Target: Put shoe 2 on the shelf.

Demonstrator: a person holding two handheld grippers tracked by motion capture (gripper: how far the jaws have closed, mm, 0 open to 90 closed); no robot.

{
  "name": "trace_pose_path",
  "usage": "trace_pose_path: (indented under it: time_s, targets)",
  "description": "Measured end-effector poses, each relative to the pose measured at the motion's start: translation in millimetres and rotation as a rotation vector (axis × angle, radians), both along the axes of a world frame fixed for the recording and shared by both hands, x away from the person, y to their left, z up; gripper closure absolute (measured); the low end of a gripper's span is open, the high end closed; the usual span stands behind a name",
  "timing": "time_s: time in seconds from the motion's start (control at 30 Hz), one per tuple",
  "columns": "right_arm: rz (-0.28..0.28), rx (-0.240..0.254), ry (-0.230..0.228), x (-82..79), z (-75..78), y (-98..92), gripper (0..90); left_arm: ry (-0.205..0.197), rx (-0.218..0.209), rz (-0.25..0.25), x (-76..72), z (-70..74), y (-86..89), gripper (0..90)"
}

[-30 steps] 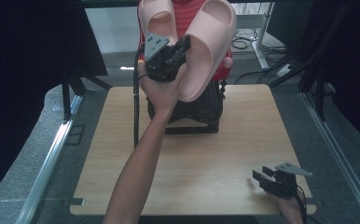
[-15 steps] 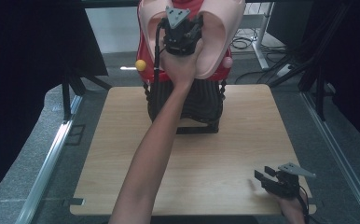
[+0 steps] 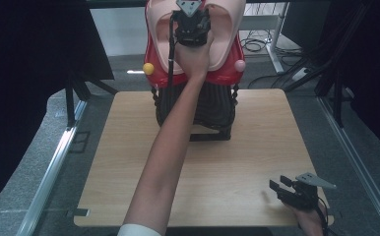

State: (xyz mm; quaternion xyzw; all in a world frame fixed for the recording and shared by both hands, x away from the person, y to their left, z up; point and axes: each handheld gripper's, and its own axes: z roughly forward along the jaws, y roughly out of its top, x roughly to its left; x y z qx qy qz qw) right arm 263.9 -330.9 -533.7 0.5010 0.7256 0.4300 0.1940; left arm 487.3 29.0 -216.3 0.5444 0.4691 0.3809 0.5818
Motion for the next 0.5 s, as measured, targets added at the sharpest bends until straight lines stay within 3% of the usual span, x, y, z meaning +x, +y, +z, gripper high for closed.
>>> trace_pose_path:
  time_s: [0.5]
  targets:
    - [-0.002, -0.006, -0.005, -0.8, 0.1, 1.1, 46.9, 0.027, 0.017, 0.044, 10.6, -13.3, -4.2, 82.2]
